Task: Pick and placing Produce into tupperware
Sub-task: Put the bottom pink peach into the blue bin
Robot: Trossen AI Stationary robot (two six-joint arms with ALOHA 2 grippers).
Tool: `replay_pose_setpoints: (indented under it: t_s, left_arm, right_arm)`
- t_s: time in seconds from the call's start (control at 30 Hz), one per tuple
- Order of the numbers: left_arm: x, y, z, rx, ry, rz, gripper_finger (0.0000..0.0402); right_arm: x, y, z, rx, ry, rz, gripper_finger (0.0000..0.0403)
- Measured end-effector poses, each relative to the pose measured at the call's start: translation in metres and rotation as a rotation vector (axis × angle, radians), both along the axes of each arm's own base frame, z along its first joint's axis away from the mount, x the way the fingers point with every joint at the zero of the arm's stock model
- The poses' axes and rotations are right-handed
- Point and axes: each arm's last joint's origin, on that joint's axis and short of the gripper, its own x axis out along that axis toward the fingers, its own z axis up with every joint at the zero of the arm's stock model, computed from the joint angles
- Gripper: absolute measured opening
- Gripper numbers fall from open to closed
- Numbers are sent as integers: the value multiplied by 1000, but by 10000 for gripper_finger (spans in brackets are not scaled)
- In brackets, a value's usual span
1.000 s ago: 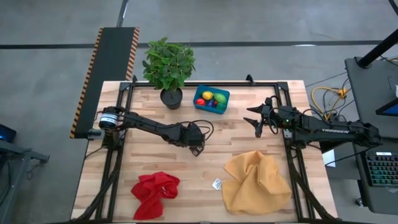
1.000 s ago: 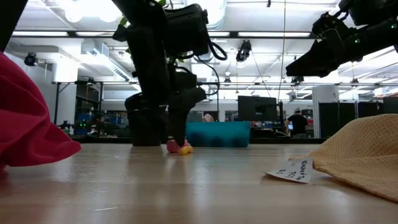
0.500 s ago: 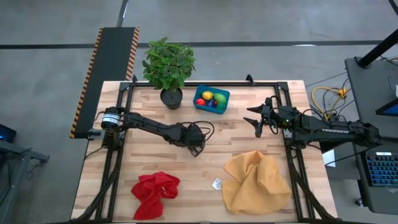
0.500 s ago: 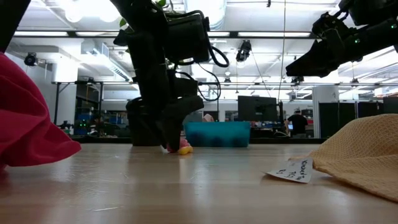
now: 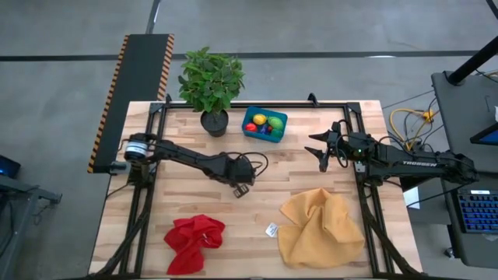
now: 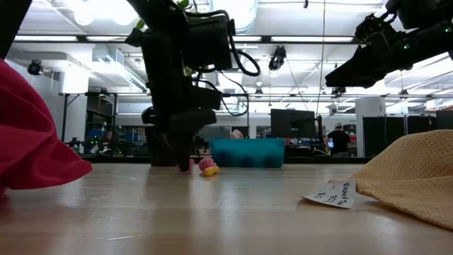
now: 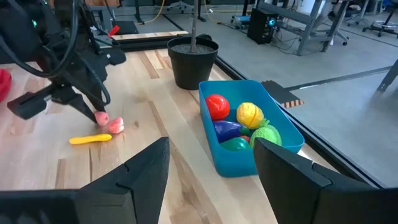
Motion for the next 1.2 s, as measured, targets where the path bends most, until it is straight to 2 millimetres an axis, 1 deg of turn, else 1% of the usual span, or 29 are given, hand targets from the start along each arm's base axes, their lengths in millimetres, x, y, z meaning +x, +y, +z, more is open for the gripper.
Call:
replay_pose_setpoints:
  t_s: [0.17, 0.3, 0.4, 0.6, 0.77, 0.93, 1.0, 1.07, 1.2]
  left_arm:
    - [-8, 1, 9, 4, 35, -2, 33]
    - [-7, -2, 16, 14, 12, -24, 33]
    - [-4, -4, 24, 43, -1, -78, 33]
    - [9, -3, 45, 121, -67, -140, 32]
    - [28, -4, 59, 182, -228, -248, 32]
    - [47, -1, 80, 271, -387, -349, 32]
    - [51, 3, 87, 325, -424, -382, 32]
    - [55, 8, 92, 396, -446, -376, 32]
    - [59, 27, 98, 512, -451, -335, 32]
  right_arm:
    - [0, 0, 0, 0, 0, 0, 226]
    - [0, 0, 0, 0, -1, 0, 226]
    - [0, 0, 0, 7, -6, -2, 226]
    - [0, 0, 1, 11, -11, -8, 226]
    - [0, 0, 1, 10, -13, -11, 226]
    - [0, 0, 1, 10, -13, -11, 226]
    - [0, 0, 1, 10, -13, -11, 226]
    - [0, 0, 1, 10, -13, -12, 226]
    - [0, 0, 1, 10, -13, -12, 226]
